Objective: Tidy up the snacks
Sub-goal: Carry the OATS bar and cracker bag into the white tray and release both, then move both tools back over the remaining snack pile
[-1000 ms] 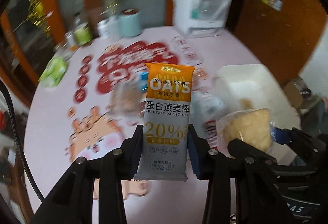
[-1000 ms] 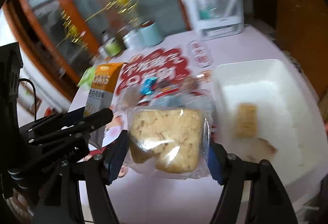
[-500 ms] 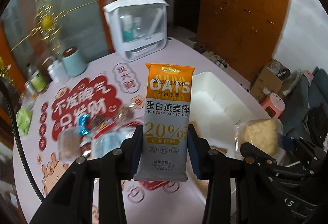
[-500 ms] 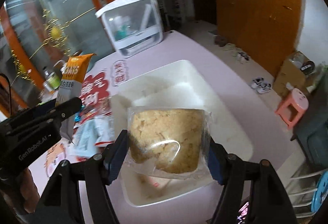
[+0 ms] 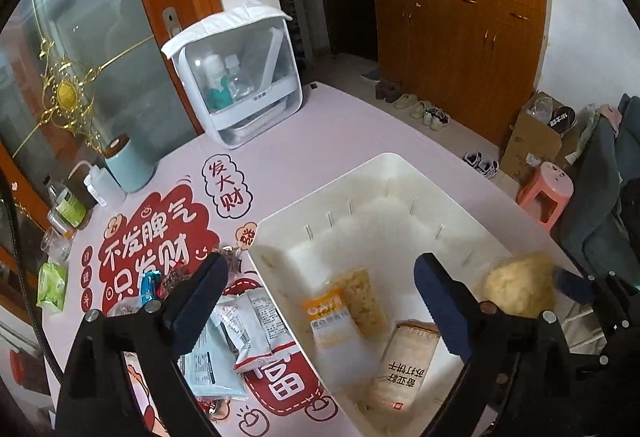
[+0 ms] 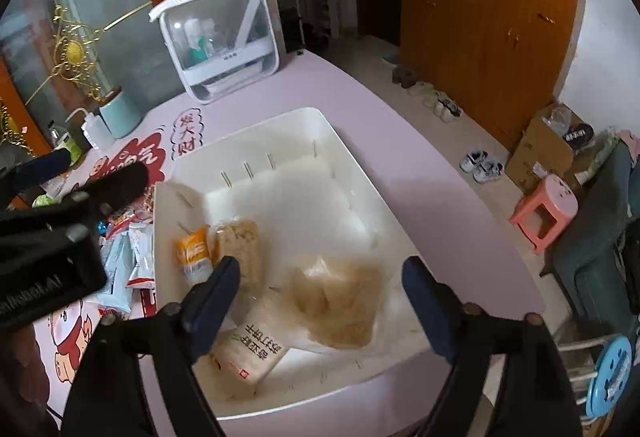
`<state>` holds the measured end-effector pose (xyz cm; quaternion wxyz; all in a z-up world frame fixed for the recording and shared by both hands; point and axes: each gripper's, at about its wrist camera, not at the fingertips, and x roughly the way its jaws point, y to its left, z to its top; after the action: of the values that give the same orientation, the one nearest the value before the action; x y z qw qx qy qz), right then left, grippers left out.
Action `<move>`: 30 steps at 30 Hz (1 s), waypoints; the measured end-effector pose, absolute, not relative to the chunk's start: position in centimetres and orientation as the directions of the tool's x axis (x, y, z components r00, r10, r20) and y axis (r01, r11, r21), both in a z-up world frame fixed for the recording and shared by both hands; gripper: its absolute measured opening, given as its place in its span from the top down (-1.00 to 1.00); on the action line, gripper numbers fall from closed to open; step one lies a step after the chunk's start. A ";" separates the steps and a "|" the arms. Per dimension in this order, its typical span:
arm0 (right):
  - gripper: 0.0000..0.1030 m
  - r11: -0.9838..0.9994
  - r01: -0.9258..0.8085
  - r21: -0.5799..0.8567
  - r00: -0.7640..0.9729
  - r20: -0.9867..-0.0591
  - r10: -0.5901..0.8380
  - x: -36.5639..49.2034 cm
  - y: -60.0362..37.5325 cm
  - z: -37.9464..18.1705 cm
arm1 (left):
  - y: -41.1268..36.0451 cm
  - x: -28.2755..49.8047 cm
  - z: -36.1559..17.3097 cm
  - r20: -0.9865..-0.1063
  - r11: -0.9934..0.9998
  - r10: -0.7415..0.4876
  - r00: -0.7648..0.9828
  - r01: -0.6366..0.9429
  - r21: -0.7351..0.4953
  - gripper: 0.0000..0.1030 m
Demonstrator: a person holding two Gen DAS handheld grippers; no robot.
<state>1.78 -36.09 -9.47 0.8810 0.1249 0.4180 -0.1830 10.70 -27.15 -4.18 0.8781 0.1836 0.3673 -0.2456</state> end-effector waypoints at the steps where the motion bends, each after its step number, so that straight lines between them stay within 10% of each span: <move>1: -0.68 0.903 0.425 0.063 0.584 -0.781 -0.220 1.8 -36.0 -9.4 | -27.2 10.6 -4.3 -0.737 0.809 -0.293 0.609 0.568 0.148 -0.82; 30: -0.68 0.938 0.316 0.142 0.609 -0.789 -0.085 1.2 -31.8 -8.5 | -22.1 7.9 -3.6 -0.748 0.846 -0.248 0.615 0.514 0.142 -0.82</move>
<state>1.22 -31.76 -8.50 0.8867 0.1348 0.4275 -0.1132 7.93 -22.05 -3.57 0.8816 0.1744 0.3817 -0.2162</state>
